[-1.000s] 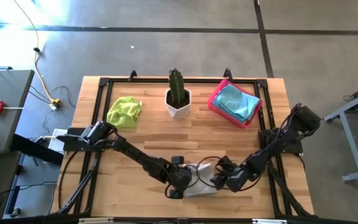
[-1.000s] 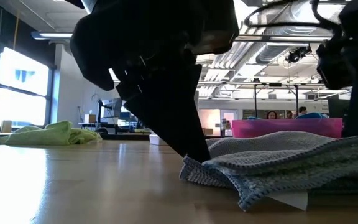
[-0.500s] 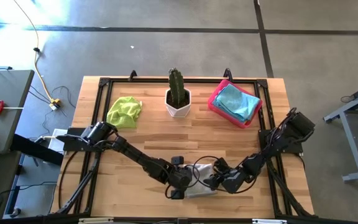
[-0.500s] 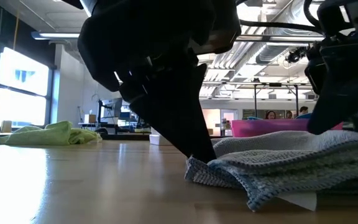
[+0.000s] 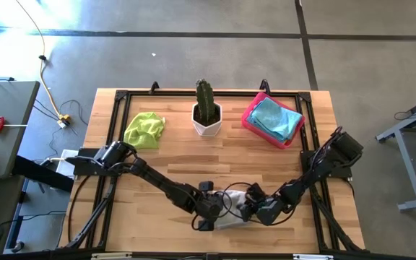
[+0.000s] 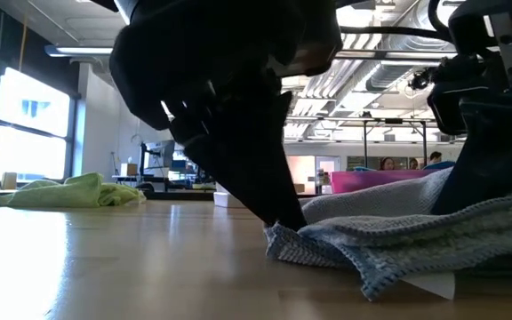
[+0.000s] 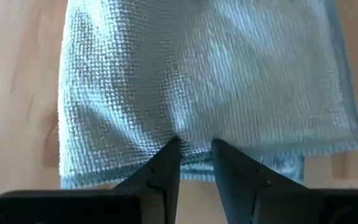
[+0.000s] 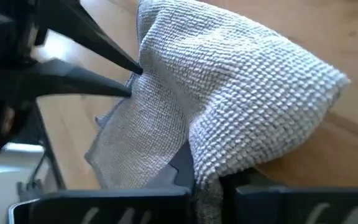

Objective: Fold microfiber towels
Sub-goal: Put the gray microfiber towel into the red bin

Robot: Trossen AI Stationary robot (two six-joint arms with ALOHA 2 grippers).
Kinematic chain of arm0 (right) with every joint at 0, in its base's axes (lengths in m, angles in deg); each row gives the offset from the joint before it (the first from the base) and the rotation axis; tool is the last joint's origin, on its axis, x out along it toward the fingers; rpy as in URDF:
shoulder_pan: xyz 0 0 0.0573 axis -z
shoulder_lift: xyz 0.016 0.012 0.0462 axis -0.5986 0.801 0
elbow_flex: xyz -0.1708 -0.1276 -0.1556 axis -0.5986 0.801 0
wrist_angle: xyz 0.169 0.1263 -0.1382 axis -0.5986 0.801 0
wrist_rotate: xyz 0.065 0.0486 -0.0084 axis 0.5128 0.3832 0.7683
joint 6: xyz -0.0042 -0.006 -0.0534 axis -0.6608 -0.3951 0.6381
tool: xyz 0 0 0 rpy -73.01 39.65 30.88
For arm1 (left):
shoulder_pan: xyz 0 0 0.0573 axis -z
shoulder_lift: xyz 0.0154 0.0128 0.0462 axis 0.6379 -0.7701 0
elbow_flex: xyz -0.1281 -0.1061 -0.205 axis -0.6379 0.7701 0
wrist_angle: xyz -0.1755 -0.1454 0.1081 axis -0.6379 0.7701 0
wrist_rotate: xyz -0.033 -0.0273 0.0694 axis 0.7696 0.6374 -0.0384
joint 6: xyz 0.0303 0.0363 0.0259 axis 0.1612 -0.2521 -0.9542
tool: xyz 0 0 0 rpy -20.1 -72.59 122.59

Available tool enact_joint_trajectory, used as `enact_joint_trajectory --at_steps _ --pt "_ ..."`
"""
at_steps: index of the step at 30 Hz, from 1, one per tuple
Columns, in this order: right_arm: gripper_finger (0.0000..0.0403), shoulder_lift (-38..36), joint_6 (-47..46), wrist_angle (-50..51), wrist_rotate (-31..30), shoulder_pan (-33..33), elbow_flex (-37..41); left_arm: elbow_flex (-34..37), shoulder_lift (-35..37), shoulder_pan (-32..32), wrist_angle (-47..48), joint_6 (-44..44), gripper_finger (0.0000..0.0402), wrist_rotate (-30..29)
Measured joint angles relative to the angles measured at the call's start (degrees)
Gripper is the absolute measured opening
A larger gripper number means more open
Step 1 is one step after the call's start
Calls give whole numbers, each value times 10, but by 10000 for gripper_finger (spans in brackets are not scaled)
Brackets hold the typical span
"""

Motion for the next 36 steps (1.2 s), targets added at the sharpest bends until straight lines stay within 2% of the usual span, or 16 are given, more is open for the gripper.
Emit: enact_joint_trajectory --at_steps 7,13,19,26,30,36 --pt "4 -30 54 56 28 26 3 1 43 3 64 4 85 -2" --pt "2 -134 146 223 76 85 7 1 94 17 121 0 85 -27" --pt "1 -276 276 413 121 183 5 0 138 28 154 -11 85 -85" --pt "1 -408 475 520 149 318 4 0 171 27 192 -11 85 -145" --pt "0 -445 548 556 153 390 2 0 179 23 208 -11 85 -167" --pt "0 -440 671 660 144 488 -59 0 179 15 227 -11 85 -176"
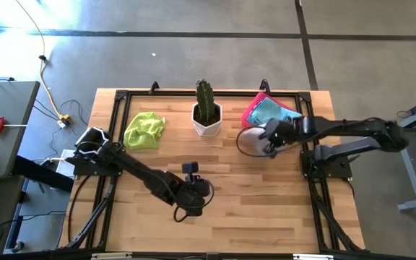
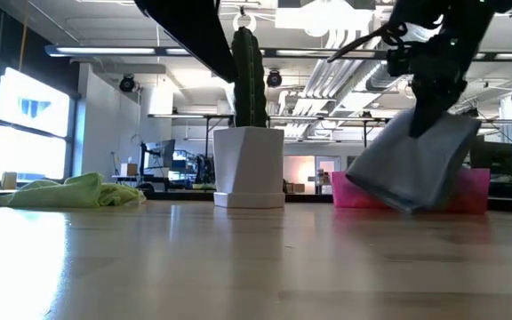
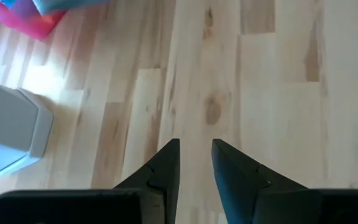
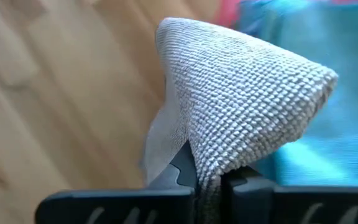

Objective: Fold microfiber towels
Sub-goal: Put the gray microfiber towel into the red bin

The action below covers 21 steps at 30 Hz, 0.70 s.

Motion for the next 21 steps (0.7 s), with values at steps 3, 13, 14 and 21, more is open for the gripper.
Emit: enact_joint_trajectory --at_steps 3,13,14,21 --pt "0 10 87 42 -15 47 -42 0 0 -6 2 4 85 -3" --pt "0 26 351 60 -25 188 -80 0 0 -8 26 27 85 -52" --pt "0 29 375 60 -26 199 -81 0 0 -8 31 30 85 -52" --pt "0 56 448 41 -27 255 -80 0 0 -8 38 30 85 -52"
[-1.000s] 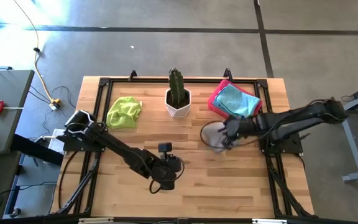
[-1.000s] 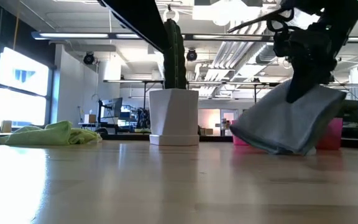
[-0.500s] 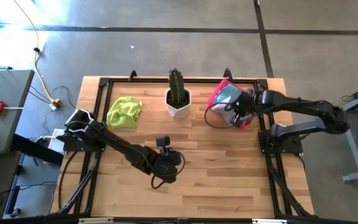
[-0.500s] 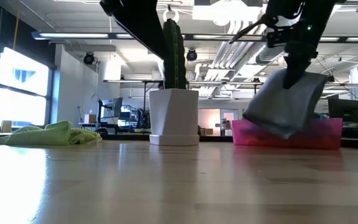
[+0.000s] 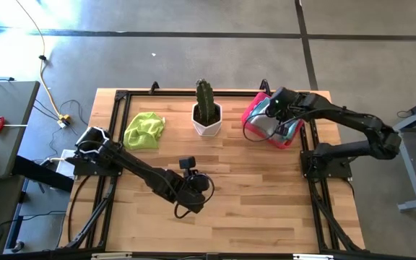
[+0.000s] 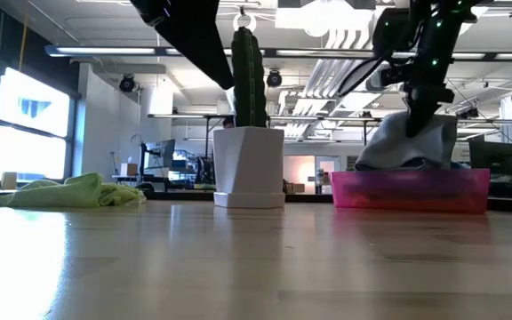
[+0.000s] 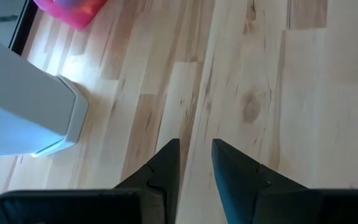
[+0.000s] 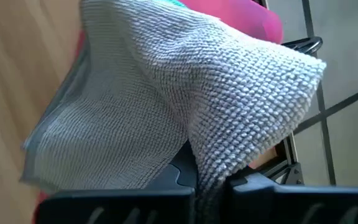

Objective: Fold microfiber towels
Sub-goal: Put the gray microfiber towel into the red bin, then fold the green microfiber towel

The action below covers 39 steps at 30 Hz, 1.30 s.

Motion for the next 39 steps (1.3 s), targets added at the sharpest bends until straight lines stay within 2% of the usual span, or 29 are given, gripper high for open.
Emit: enact_joint_trajectory --at_steps 4,9,11,16,21,25,32,39 --pt "0 33 19 -12 -5 15 0 0 0 0 2 0 85 -3" --pt "6 77 30 -17 -94 19 0 0 0 0 5 -2 85 -12" --pt "17 87 30 -16 -103 19 0 0 0 0 8 -2 85 -12" --pt "76 95 9 -18 -95 18 0 0 0 0 19 0 85 -13" --pt "152 94 -52 -16 -150 19 -10 0 0 -1 32 1 85 -30" --pt "189 93 -103 6 -181 19 -39 0 0 -11 55 13 85 -54" --pt "197 88 -223 69 -169 -3 -115 0 0 -55 186 103 85 -73" --pt "197 70 -387 5 -51 -94 -99 9 0 -122 358 164 85 -76"
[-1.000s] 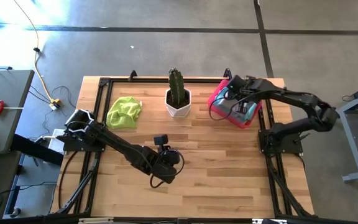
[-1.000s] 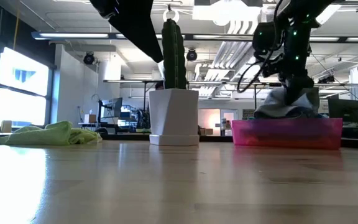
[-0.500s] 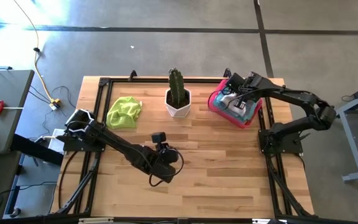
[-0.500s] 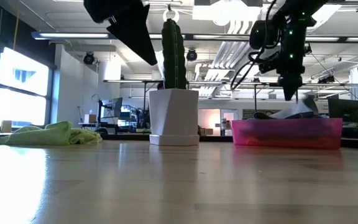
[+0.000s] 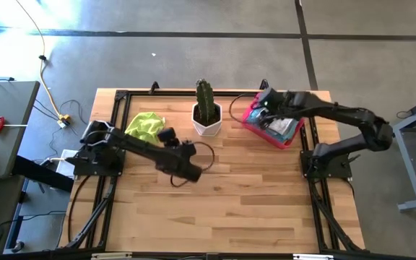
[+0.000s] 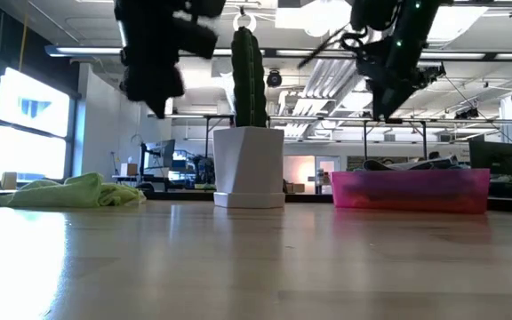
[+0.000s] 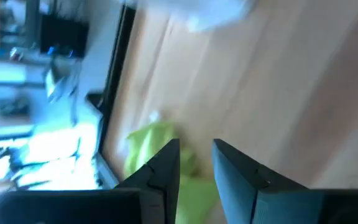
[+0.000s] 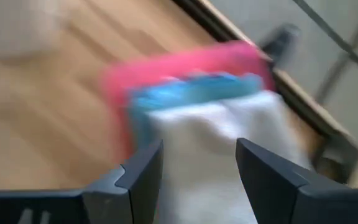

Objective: Fold microfiber towels
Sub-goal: Fold the green microfiber towel

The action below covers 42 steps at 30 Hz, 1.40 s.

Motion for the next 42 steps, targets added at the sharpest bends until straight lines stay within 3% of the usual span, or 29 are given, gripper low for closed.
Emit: enact_joint_trajectory --at_steps 5,11,15,20,27,34,42 --pt "197 -3 -22 -159 8 -111 53 58 7 -41 50 -73 85 51" --pt "197 -3 -66 -318 -10 -234 124 165 72 -107 41 -138 76 81" --pt "197 -3 -101 -439 -41 -304 180 239 134 -179 -31 -125 50 86" --pt "197 -3 -125 -623 -56 -377 249 318 184 -278 -168 -92 19 162" --pt "197 -3 -125 -743 -60 -453 290 377 196 -359 -257 -24 1 141" --pt "197 -3 -123 -743 -118 -506 291 434 178 -362 -410 -30 1 217" --pt "197 -3 -108 -742 -130 -522 291 451 178 -264 -474 30 0 228"
